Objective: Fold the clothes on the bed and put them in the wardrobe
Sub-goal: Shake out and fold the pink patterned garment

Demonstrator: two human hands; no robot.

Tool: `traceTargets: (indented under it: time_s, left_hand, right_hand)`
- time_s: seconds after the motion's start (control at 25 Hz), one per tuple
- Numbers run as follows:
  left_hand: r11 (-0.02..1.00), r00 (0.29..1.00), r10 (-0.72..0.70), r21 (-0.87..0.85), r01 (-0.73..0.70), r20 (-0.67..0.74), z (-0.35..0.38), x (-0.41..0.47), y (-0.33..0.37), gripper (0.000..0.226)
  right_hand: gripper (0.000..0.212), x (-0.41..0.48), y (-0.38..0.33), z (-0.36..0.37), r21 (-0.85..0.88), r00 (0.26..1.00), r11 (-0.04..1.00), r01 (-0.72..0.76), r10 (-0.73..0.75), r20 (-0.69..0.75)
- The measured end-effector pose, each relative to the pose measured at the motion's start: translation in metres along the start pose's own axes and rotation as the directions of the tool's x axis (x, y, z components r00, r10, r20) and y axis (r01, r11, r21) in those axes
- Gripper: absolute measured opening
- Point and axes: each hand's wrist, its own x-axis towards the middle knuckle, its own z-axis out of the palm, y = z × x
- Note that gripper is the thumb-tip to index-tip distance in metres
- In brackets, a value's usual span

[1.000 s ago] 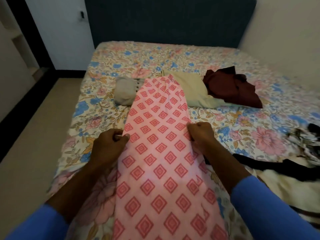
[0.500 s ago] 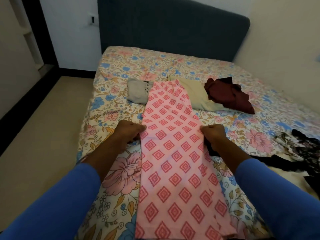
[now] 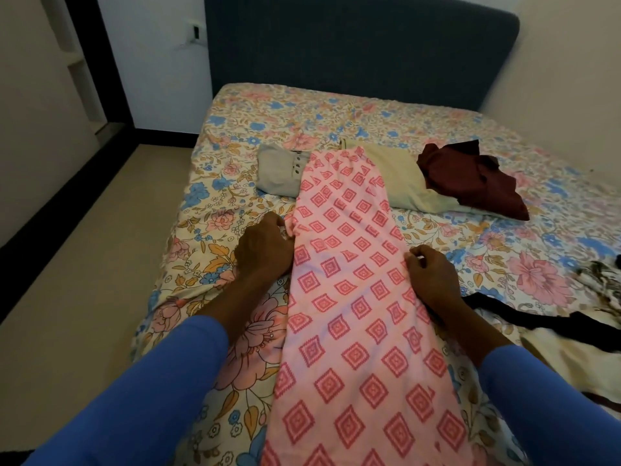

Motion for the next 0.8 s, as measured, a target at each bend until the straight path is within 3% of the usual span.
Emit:
traceTargets:
  time_s: [0.12,0.2,0.28,0.36,0.44,0.6,0.68,0.8]
  left_hand:
    - [1.000,0.980,0.031,0.010,-0.029,-0.197,0.014,0.004,-0.002,0.025]
    - [0.984,0.955,-0.118,-0.160,0.076,-0.270,0.015,0.014,-0.006,0.029]
    - [0.969,0.947,-0.192,-0.203,0.141,-0.259,0.009,0.022,-0.008,0.038]
    - [0.983,0.973,-0.153,-0.125,0.132,-0.175,0.006,0.022,-0.004,0.047]
    - [0.972,0.978,-0.206,-0.123,0.201,-0.028,0.004,0.028,-0.001,0.054]
    - [0.734,0.840,-0.446,-0.411,0.541,0.308,-0.009,0.052,0.015,0.034]
    - [0.739,0.827,-0.437,-0.384,0.554,0.353,-0.011,0.053,0.024,0.029]
    - [0.791,0.838,-0.384,-0.330,0.515,0.388,-0.009,0.049,0.029,0.045]
  right_hand:
    - [0.022,0.002,0.010,0.010,0.043,0.996,0.997,0.056,-0.053,-0.078]
    - [0.026,0.004,0.015,0.011,0.042,0.993,0.997,0.059,-0.055,-0.103]
    - [0.028,0.002,0.015,0.012,0.037,0.993,0.998,0.050,-0.046,-0.108]
    - [0.029,0.001,0.007,0.011,0.063,0.994,0.998,0.030,-0.023,-0.104]
    - [0.035,0.002,0.001,0.009,0.103,0.997,0.994,-0.032,0.039,-0.064]
    - [0.030,0.019,0.001,-0.004,0.346,0.966,0.905,-0.247,0.257,0.017]
    - [0.039,0.031,-0.008,-0.012,0.294,0.955,0.912,-0.285,0.297,0.006]
    - [0.048,0.040,-0.032,-0.009,0.265,0.925,0.905,-0.333,0.259,0.278]
